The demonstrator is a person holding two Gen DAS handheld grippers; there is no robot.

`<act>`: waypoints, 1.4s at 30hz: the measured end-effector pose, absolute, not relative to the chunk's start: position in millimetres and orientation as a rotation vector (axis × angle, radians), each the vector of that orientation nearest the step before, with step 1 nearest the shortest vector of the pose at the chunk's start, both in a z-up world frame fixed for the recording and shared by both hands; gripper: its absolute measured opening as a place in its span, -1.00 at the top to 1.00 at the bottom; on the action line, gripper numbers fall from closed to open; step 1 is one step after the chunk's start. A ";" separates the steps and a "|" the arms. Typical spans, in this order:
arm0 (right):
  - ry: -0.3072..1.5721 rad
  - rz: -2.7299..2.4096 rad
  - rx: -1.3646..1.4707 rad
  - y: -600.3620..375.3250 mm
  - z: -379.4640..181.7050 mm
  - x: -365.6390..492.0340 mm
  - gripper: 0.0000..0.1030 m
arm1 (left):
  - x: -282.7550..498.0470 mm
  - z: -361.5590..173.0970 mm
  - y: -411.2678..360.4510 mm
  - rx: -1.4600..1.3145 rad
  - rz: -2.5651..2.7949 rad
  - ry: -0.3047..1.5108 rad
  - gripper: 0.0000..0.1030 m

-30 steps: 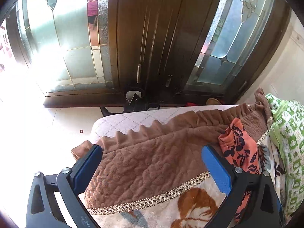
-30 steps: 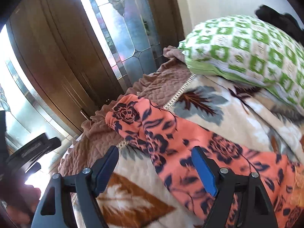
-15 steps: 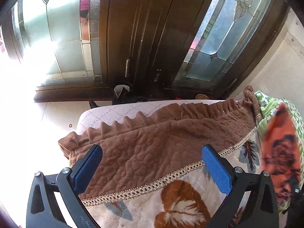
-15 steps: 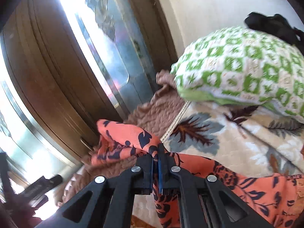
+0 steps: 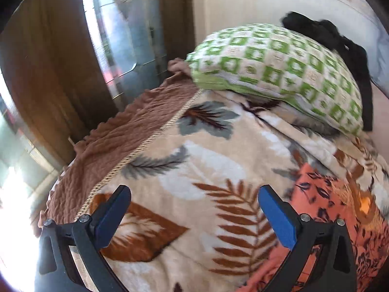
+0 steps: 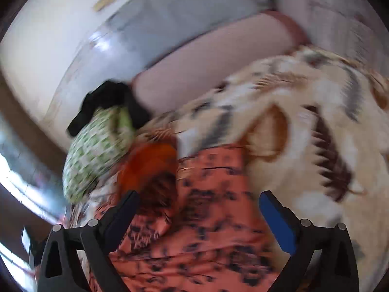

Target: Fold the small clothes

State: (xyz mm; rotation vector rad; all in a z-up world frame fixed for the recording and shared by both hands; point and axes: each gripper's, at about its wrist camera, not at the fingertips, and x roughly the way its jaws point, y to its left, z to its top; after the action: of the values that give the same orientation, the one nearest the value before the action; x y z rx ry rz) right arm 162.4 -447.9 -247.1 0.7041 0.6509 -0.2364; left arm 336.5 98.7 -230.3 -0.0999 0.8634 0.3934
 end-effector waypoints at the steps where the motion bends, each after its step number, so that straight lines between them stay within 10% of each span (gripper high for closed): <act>1: 0.613 -0.274 0.785 -472.7 -257.2 140.2 -0.96 | 338.7 -231.7 78.5 -0.068 0.356 0.864 -1.00; 9: 0.598 -0.122 0.785 -475.5 -252.9 171.6 -0.91 | 346.7 -268.5 -24.5 0.069 0.162 0.954 -1.00; 15: 0.743 -0.015 0.737 -448.4 -285.2 225.8 0.29 | 344.7 -294.1 -37.9 0.115 0.108 1.017 -1.00; 25: 1.133 -0.033 0.426 -387.0 -327.2 256.5 0.38 | 355.3 -319.3 -39.6 0.104 0.043 1.114 -1.00; 42: 1.090 0.118 0.238 -293.6 -327.0 276.8 0.28 | 345.9 -304.7 -50.4 0.131 0.105 1.123 -1.00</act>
State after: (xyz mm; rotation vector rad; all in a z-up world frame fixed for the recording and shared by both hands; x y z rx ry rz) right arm 276.8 -293.6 -327.0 0.2377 1.0901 0.1177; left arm 345.9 -50.4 -304.7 0.1310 1.1228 0.1049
